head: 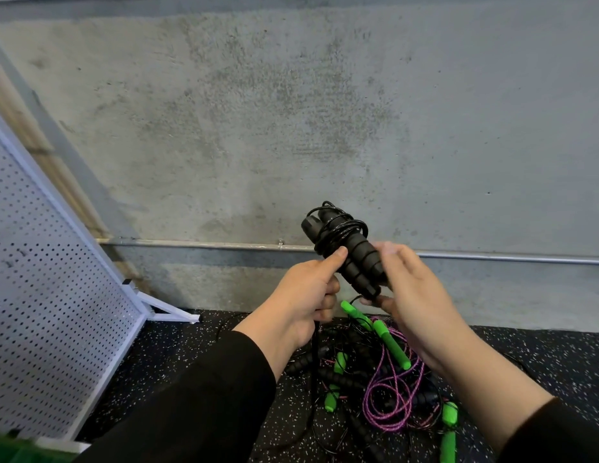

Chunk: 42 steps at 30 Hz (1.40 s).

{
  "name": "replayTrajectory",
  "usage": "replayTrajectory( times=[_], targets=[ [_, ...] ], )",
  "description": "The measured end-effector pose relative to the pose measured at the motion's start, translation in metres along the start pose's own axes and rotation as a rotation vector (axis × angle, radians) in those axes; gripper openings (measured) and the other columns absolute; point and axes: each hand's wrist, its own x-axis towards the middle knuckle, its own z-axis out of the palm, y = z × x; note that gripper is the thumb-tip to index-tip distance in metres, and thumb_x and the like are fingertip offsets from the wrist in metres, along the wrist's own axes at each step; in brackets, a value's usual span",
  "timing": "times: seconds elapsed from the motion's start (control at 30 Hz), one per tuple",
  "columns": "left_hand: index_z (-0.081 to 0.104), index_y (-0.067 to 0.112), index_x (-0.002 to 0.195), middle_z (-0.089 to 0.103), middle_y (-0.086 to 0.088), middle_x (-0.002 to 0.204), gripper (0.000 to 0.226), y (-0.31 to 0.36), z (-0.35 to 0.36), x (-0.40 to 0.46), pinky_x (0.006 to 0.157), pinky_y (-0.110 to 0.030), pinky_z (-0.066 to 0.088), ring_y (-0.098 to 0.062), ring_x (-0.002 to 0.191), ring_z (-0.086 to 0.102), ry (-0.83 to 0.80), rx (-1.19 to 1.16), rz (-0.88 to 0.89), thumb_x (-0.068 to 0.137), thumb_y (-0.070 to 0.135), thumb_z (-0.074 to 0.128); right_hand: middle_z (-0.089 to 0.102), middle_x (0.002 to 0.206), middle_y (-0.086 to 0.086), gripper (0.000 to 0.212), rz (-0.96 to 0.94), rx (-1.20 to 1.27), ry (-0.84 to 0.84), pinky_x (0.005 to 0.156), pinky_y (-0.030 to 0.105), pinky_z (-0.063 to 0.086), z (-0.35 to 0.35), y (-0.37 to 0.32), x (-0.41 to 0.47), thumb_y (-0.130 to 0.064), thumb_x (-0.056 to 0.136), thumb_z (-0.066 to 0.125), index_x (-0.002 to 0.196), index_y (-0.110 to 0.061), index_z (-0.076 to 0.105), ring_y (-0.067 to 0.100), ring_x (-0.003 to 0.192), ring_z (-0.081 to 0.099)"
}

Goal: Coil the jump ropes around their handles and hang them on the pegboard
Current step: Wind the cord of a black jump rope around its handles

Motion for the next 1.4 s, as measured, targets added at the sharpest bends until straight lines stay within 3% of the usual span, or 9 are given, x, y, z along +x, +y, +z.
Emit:
replayTrajectory(
  times=[0.2,0.4,0.63,0.77,0.9,1.17,1.23,1.3,1.4],
  targets=[
    [0.057,0.022,0.097,0.030,0.010,0.056,0.023,0.002,-0.003,0.001,0.038,-0.018,0.019,-0.006,0.047,0.019,-0.028,0.105,0.083,0.099,0.045,0.061,0.067,0.100,0.023,0.063,0.348,0.219,-0.242,0.054,0.032,0.053,-0.013,-0.006,0.002,-0.055,0.081,0.062,0.124,-0.008,0.063,0.025,0.067,0.061],
    [0.068,0.012,0.108,0.044,0.006,0.062,0.036,0.004,-0.005,0.000,0.039,-0.019,0.019,-0.005,0.042,0.022,-0.019,0.286,0.075,0.095,0.046,0.066,0.061,0.105,0.010,0.025,0.178,0.268,-0.110,0.065,0.032,0.054,-0.024,-0.009,0.008,-0.020,0.099,0.059,0.118,-0.008,0.071,0.014,0.070,0.054],
    [0.068,0.004,0.117,0.046,0.007,0.059,0.055,0.017,-0.017,-0.003,0.040,-0.019,0.015,-0.006,0.043,0.020,-0.100,0.273,-0.054,0.095,0.054,0.062,0.064,0.114,0.008,0.036,0.070,0.094,0.092,0.077,0.036,0.057,-0.035,-0.007,0.014,-0.018,0.098,0.064,0.132,-0.009,0.062,0.017,0.080,0.060],
    [0.066,0.004,0.122,0.042,0.009,0.060,0.068,0.017,-0.016,-0.004,0.039,-0.019,0.016,-0.005,0.043,0.019,-0.084,0.155,-0.054,0.090,0.064,0.060,0.068,0.114,-0.003,0.048,-0.006,-0.265,0.095,0.092,0.037,0.058,-0.042,-0.005,0.016,-0.015,0.091,0.073,0.137,-0.022,0.059,0.012,0.093,0.067],
    [0.066,0.015,0.108,0.037,0.008,0.061,0.056,0.011,-0.008,-0.003,0.041,-0.021,0.013,-0.005,0.043,0.020,-0.026,0.092,-0.035,0.085,0.066,0.065,0.063,0.120,-0.001,0.065,-0.118,-0.558,0.031,0.082,0.005,0.041,-0.030,0.002,0.014,-0.007,0.082,0.080,0.141,-0.021,0.054,0.008,0.100,0.062],
    [0.055,0.020,0.083,0.039,0.008,0.054,0.044,0.009,-0.010,-0.001,0.039,-0.020,0.019,-0.010,0.047,0.020,0.081,0.123,0.066,0.090,0.062,0.065,0.047,0.110,-0.018,0.058,-0.264,-0.802,-0.039,0.079,0.006,0.035,-0.018,0.000,0.004,-0.026,0.078,0.086,0.121,-0.041,0.051,-0.009,0.098,0.049],
    [0.049,0.022,0.081,0.031,0.007,0.057,0.042,0.008,-0.012,-0.001,0.039,-0.020,0.018,-0.010,0.046,0.018,0.062,0.146,0.084,0.092,0.060,0.064,0.058,0.111,-0.016,0.045,-0.185,-0.685,-0.068,0.082,0.006,0.039,-0.021,-0.001,0.004,-0.036,0.075,0.087,0.109,-0.040,0.057,-0.005,0.098,0.057],
    [0.046,0.025,0.077,0.028,0.005,0.060,0.041,0.007,-0.013,-0.002,0.040,-0.021,0.018,-0.011,0.048,0.017,0.020,0.157,0.090,0.093,0.059,0.062,0.072,0.108,0.002,0.033,-0.023,-0.338,-0.083,0.088,0.028,0.053,-0.021,-0.004,0.003,-0.054,0.077,0.080,0.101,-0.037,0.065,0.013,0.095,0.069],
    [0.048,0.024,0.081,0.029,0.003,0.065,0.040,0.007,-0.011,-0.005,0.040,-0.021,0.021,-0.011,0.050,0.018,-0.056,0.172,0.119,0.096,0.059,0.058,0.072,0.115,0.020,0.041,0.285,0.242,-0.167,0.080,0.044,0.062,-0.023,-0.009,0.002,-0.050,0.096,0.055,0.118,-0.018,0.069,0.037,0.099,0.071]
  ],
)
